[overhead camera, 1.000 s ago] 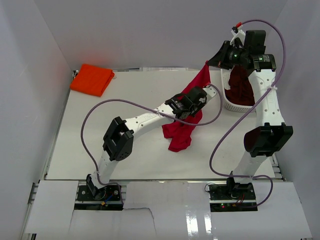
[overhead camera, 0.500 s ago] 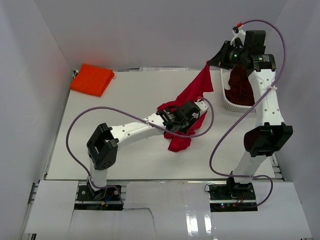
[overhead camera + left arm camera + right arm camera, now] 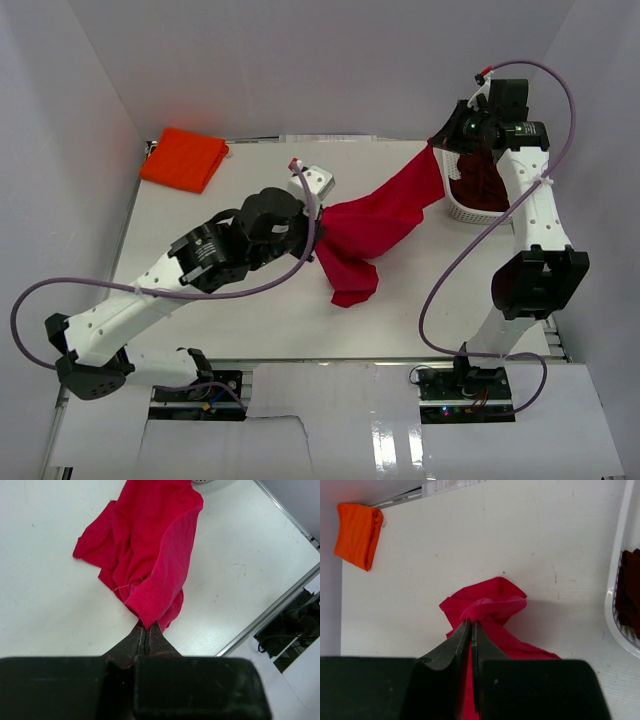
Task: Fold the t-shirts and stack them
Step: Flatten out the tshirt
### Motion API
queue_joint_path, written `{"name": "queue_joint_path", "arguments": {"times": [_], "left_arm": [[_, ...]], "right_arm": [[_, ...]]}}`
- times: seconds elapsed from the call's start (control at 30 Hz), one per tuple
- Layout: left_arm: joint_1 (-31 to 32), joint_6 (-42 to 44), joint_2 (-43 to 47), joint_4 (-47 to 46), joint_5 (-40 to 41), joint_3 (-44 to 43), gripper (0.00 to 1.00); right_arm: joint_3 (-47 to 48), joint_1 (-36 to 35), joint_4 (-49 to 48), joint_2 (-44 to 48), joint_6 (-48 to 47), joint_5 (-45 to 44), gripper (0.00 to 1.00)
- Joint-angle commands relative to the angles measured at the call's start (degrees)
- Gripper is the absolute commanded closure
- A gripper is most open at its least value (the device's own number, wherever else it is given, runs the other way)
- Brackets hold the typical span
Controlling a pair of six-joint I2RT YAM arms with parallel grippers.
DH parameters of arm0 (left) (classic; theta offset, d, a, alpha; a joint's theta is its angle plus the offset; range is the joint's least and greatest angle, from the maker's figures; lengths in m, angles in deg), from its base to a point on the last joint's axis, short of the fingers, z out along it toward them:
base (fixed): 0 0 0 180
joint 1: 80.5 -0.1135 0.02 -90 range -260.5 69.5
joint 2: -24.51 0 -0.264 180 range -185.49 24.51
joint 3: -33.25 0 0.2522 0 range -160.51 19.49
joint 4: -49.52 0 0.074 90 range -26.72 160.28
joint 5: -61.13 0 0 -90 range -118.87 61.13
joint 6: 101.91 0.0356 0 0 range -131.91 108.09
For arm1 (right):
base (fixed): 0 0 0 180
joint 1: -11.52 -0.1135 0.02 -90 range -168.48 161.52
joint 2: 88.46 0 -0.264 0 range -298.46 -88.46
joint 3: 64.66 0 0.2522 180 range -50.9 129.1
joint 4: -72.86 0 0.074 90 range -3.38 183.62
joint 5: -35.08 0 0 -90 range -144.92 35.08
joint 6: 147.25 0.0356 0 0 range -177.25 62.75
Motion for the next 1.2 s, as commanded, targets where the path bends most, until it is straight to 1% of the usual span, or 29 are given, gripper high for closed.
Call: {"name": "queue_joint_path", "arguments": {"times": [0.0,0.17,0.37,0.4,0.47,0.5,0.67,0.73,0.77,0.87,1.0,1.07,1.13,1.17], "left_arm": [[0.0,-4.3,4.9,6.8,2.3,1.2,1.00],[0.0,-7.9,9.1,12.9,6.2,1.2,1.00],[0.0,-11.6,13.9,16.8,5.5,2.0,1.00],[0.0,-12.4,15.5,17.8,5.5,1.7,1.00],[0.0,-13.4,17.1,19.0,5.8,1.3,1.00],[0.0,-14.2,17.9,19.4,5.5,0.9,1.00],[0.0,-16.2,22.3,21.1,4.2,1.2,1.00],[0.0,-17.3,23.7,21.1,4.7,2.7,1.00],[0.0,-17.7,25.6,21.1,4.8,3.3,1.00],[0.0,-19.4,29.8,21.0,7.0,4.4,1.00],[-0.7,-20.1,33.8,20.9,8.7,5.0,1.00],[-1.8,-19.8,35.1,20.2,9.2,5.9,1.00],[-2.4,-19.2,37.4,18.4,10.3,6.9,1.00],[-2.4,-19.2,38.0,18.0,12.0,7.1,1.00]], "right_arm": [[-3.2,0.2,-2.3,7.1,-1.1,-4.5,0.92],[-6.3,0.2,1.8,12.1,-3.1,-7.6,0.92],[-16.8,0.1,4.1,23.7,-4.3,-10.3,0.92],[-19.1,0.1,5.3,27.2,-4.5,-10.3,0.92],[-20.8,0.0,6.2,30.9,-4.7,-10.3,0.92],[-21.2,0.0,7.7,34.3,-4.7,-10.2,0.92],[-21.5,0.1,13.9,44.1,-6.2,-8.8,0.92],[-21.9,0.0,15.7,47.3,-6.6,-10.4,0.92],[-22.2,0.1,16.4,50.6,-7.1,-11.4,0.92],[-22.5,0.1,18.7,54.6,-7.2,-14.3,0.92],[-24.4,0.0,17.9,62.8,-6.5,-15.5,0.92],[-25.8,0.1,15.1,67.4,-6.5,-17.5,0.92],[-27.1,0.1,13.7,69.0,-6.5,-19.2,0.92],[-27.6,0.1,12.3,69.7,-6.5,-19.3,0.92]]}}
